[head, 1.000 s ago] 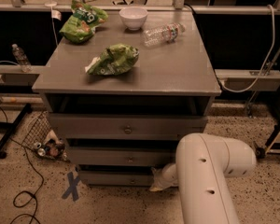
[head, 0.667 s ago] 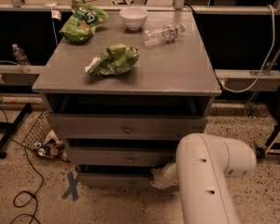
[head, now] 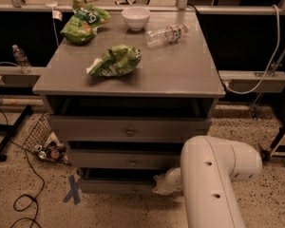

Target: Open bottom drawer

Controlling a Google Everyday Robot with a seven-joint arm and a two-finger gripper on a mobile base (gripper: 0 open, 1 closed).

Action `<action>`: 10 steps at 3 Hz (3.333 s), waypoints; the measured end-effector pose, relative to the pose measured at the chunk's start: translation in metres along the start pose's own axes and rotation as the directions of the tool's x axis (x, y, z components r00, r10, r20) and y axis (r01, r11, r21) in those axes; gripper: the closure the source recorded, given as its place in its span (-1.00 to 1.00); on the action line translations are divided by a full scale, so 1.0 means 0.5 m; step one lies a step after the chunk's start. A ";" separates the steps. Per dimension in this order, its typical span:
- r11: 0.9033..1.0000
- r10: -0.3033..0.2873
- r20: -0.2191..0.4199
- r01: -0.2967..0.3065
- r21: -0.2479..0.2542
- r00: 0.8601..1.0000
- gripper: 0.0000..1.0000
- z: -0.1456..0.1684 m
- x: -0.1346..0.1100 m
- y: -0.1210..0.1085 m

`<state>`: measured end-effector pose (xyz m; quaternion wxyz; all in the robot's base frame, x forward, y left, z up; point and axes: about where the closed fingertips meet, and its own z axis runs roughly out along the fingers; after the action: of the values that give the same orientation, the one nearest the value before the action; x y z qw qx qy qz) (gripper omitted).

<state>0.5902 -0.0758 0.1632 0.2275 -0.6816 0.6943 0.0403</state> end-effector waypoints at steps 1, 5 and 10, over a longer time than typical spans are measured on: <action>0.999 0.035 0.000 -0.035 -0.006 0.999 1.00 -0.013 0.013 0.032; 0.997 0.078 -0.001 -0.078 -0.008 0.997 1.00 -0.034 0.019 0.101; 0.993 0.116 -0.006 -0.116 -0.006 0.993 1.00 -0.063 0.011 0.177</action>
Offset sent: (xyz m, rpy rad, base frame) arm -0.1267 -0.0302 -0.0015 0.0360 0.0993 -0.1355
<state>0.4967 -0.0864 0.1666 0.2204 -0.6411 0.7332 0.0537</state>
